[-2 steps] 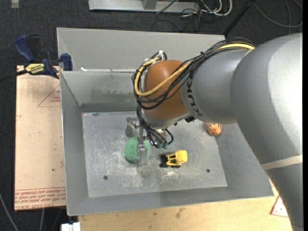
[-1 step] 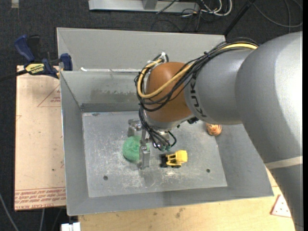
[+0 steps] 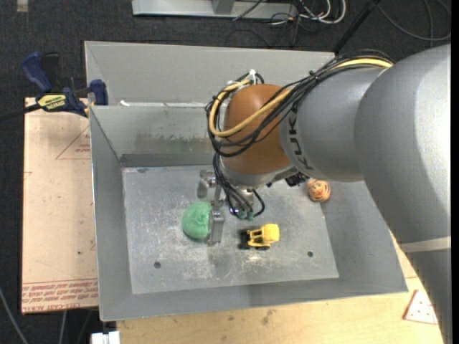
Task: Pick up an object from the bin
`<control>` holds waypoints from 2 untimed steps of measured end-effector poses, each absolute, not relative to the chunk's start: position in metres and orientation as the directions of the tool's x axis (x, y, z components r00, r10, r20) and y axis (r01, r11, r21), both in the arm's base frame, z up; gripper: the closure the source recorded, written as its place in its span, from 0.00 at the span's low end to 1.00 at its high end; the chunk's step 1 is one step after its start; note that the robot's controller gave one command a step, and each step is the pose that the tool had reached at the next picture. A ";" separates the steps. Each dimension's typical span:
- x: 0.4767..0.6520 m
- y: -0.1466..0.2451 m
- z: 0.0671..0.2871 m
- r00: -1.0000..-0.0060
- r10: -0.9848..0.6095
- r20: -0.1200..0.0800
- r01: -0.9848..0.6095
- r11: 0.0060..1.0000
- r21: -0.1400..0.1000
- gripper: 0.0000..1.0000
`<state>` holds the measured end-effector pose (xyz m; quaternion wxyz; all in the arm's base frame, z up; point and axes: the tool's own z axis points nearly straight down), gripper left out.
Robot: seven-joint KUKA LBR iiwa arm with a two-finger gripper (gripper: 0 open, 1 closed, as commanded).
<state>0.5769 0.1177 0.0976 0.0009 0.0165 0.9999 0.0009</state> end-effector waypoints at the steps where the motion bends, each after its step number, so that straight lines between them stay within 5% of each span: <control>1: 0.564 0.116 0.078 -1.000 0.019 -0.002 0.019 1.000 0.001 0.00; 2: 0.559 0.119 0.070 -0.995 0.098 0.000 0.098 0.995 0.001 1.00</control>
Offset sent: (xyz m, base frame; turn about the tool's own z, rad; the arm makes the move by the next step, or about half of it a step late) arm -0.0176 0.0004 -0.0276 0.0649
